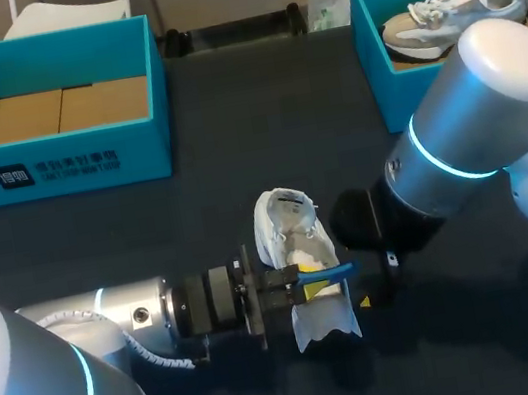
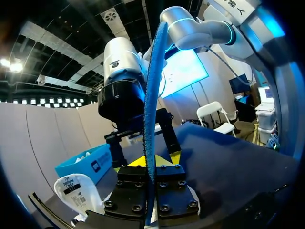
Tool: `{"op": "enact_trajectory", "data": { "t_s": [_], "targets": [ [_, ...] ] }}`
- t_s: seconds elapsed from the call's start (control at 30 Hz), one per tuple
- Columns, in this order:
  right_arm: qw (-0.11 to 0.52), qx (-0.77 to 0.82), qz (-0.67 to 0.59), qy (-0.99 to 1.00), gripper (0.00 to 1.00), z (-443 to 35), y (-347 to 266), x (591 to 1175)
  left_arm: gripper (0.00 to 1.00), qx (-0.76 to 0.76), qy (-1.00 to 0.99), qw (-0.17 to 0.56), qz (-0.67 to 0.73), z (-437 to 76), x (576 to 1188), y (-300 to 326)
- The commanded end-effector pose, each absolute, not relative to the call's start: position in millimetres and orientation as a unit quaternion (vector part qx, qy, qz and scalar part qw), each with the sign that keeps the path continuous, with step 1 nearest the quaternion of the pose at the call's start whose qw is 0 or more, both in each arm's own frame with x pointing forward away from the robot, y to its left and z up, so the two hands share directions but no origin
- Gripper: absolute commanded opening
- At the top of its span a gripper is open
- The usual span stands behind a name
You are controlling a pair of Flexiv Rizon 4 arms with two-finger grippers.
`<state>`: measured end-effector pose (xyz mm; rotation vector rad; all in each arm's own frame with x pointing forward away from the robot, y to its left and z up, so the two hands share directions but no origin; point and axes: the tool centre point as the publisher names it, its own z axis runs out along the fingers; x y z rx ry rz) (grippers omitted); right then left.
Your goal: Take the shoe out of the shoebox, open the shoe tongue, remove and reinsert the insole, then place the shoe into the shoebox
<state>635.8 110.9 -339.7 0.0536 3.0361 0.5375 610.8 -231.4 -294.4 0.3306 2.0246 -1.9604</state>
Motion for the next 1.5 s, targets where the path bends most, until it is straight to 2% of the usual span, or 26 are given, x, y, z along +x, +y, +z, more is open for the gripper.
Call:
{"op": "enact_trajectory", "data": {
  "t_s": [0.03,0.83,1.27,1.5],
  "targets": [
    [0.030,0.017,0.175,0.984,1.00,-340,110,635,0.00,0.120,0.706,0.156,-0.681,-304,617,-238],
    [0.030,0.017,0.175,0.984,1.00,-340,110,635,0.00,0.137,0.730,0.177,-0.646,-345,638,-239],
    [0.030,0.017,0.175,0.984,1.00,-340,110,635,0.00,0.145,0.712,0.188,-0.661,-329,633,-225],
    [0.030,0.017,0.175,0.984,1.00,-340,110,635,0.00,0.171,0.704,0.231,-0.650,-324,632,-221]
  ]
}}
